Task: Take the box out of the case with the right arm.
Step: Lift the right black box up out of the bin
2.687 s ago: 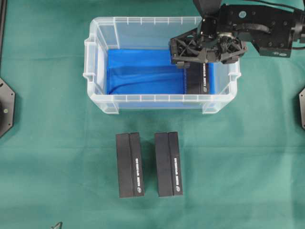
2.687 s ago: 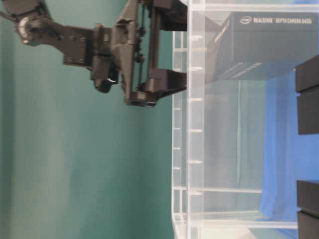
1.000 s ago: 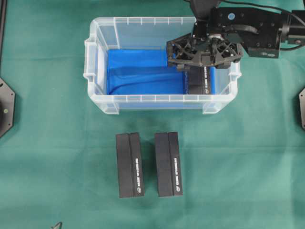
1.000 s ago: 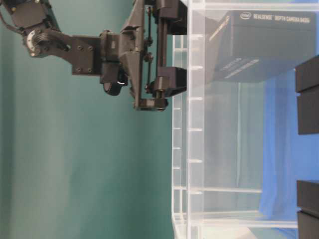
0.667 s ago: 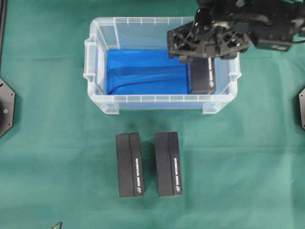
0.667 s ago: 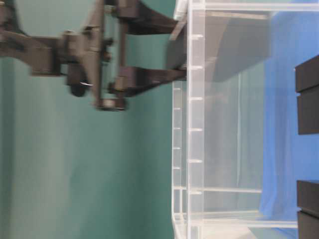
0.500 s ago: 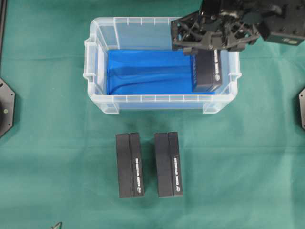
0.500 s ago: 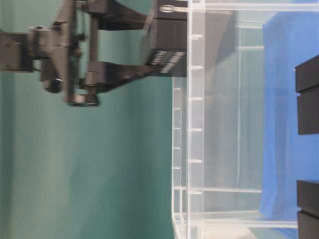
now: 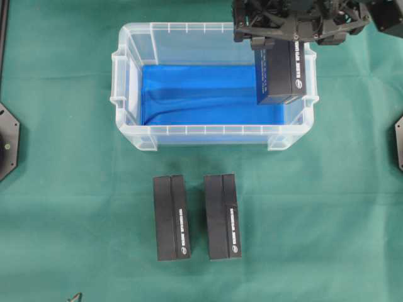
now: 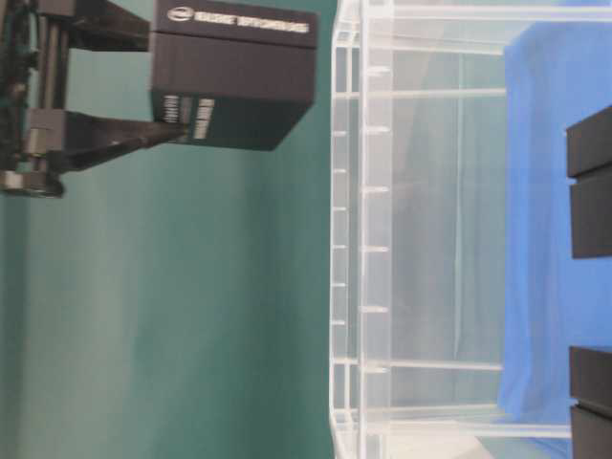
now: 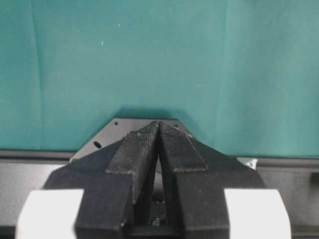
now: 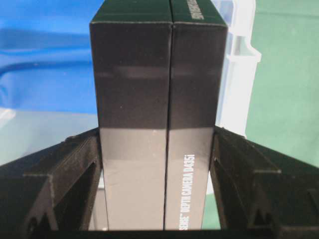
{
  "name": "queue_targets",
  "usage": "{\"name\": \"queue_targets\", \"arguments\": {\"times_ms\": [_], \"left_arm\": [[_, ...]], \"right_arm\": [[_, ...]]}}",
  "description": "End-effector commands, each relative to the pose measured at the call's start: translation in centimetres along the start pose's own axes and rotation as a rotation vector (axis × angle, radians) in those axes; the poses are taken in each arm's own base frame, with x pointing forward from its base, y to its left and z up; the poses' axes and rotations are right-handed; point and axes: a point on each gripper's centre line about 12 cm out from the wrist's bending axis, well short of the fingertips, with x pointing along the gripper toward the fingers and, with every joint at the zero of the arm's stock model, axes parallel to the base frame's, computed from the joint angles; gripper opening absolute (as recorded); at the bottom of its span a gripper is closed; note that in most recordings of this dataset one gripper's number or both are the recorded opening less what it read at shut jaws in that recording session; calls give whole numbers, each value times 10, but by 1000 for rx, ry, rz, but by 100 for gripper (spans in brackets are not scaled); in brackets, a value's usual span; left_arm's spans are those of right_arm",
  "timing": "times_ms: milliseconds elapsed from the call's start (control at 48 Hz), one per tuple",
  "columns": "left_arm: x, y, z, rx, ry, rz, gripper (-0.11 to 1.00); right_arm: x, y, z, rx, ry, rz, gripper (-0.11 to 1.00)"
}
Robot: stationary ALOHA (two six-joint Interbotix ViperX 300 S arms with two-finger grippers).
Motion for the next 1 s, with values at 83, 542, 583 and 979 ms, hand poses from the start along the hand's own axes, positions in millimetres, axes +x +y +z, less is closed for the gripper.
{"name": "queue_targets", "arguments": {"times_ms": [83, 542, 583, 979], "left_arm": [[-2, 0, 2, 1, -8, 1, 0], [-2, 0, 2, 0, -10, 2, 0], [-2, 0, 2, 1, -10, 1, 0], [-2, 0, 2, 1, -9, 0, 0]], "right_arm": [[-25, -4, 0, 3, -8, 48, 64], [-25, -4, -3, 2, -7, 49, 64], [-25, -4, -3, 3, -7, 48, 64], [-25, -4, -3, 0, -6, 48, 64]]}}
